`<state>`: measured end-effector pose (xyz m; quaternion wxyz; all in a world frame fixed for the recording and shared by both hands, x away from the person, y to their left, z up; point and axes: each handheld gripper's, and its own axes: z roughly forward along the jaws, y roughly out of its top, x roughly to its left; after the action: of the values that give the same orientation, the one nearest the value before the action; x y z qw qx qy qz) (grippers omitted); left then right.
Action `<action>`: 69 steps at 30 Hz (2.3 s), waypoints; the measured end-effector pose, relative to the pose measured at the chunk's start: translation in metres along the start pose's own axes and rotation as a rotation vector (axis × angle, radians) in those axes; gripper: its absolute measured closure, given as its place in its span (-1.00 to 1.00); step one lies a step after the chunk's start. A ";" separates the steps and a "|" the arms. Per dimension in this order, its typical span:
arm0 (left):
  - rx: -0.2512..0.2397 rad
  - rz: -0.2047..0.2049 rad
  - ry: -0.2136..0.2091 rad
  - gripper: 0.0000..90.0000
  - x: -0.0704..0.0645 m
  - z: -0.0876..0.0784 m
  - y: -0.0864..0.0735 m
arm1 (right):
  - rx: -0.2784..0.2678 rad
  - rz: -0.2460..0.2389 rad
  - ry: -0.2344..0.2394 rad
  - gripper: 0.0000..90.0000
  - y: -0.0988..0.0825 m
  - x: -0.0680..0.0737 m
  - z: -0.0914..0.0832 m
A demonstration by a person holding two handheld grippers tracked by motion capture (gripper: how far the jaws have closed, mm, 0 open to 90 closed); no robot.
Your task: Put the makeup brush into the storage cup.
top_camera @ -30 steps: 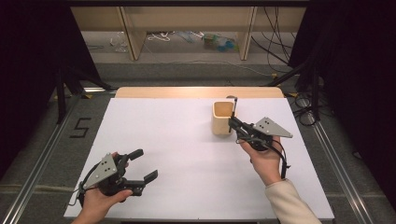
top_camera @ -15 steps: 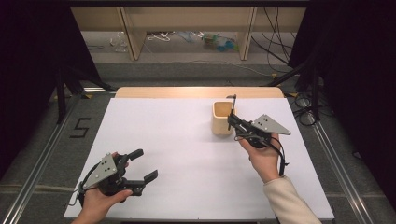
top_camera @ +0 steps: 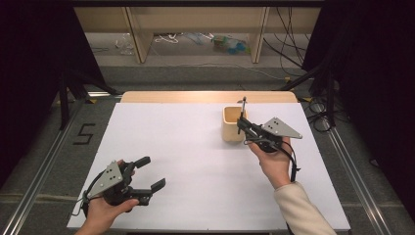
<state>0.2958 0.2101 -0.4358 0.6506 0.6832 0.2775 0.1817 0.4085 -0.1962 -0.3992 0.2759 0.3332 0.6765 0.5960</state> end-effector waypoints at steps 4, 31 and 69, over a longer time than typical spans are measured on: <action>0.001 0.000 0.000 -0.76 0.000 0.000 0.000 | -0.009 -0.002 -0.008 0.87 0.001 -0.001 0.002; -0.003 -0.003 -0.002 -0.75 0.000 0.000 0.000 | -0.003 -0.007 -0.019 0.87 0.005 -0.003 0.011; -0.006 0.000 -0.001 -0.74 0.001 0.000 0.000 | -0.015 -0.003 -0.040 0.87 0.011 -0.009 0.025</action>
<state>0.2963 0.2107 -0.4357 0.6527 0.6815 0.2766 0.1820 0.4343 -0.1867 -0.3916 0.2928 0.3420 0.6669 0.5938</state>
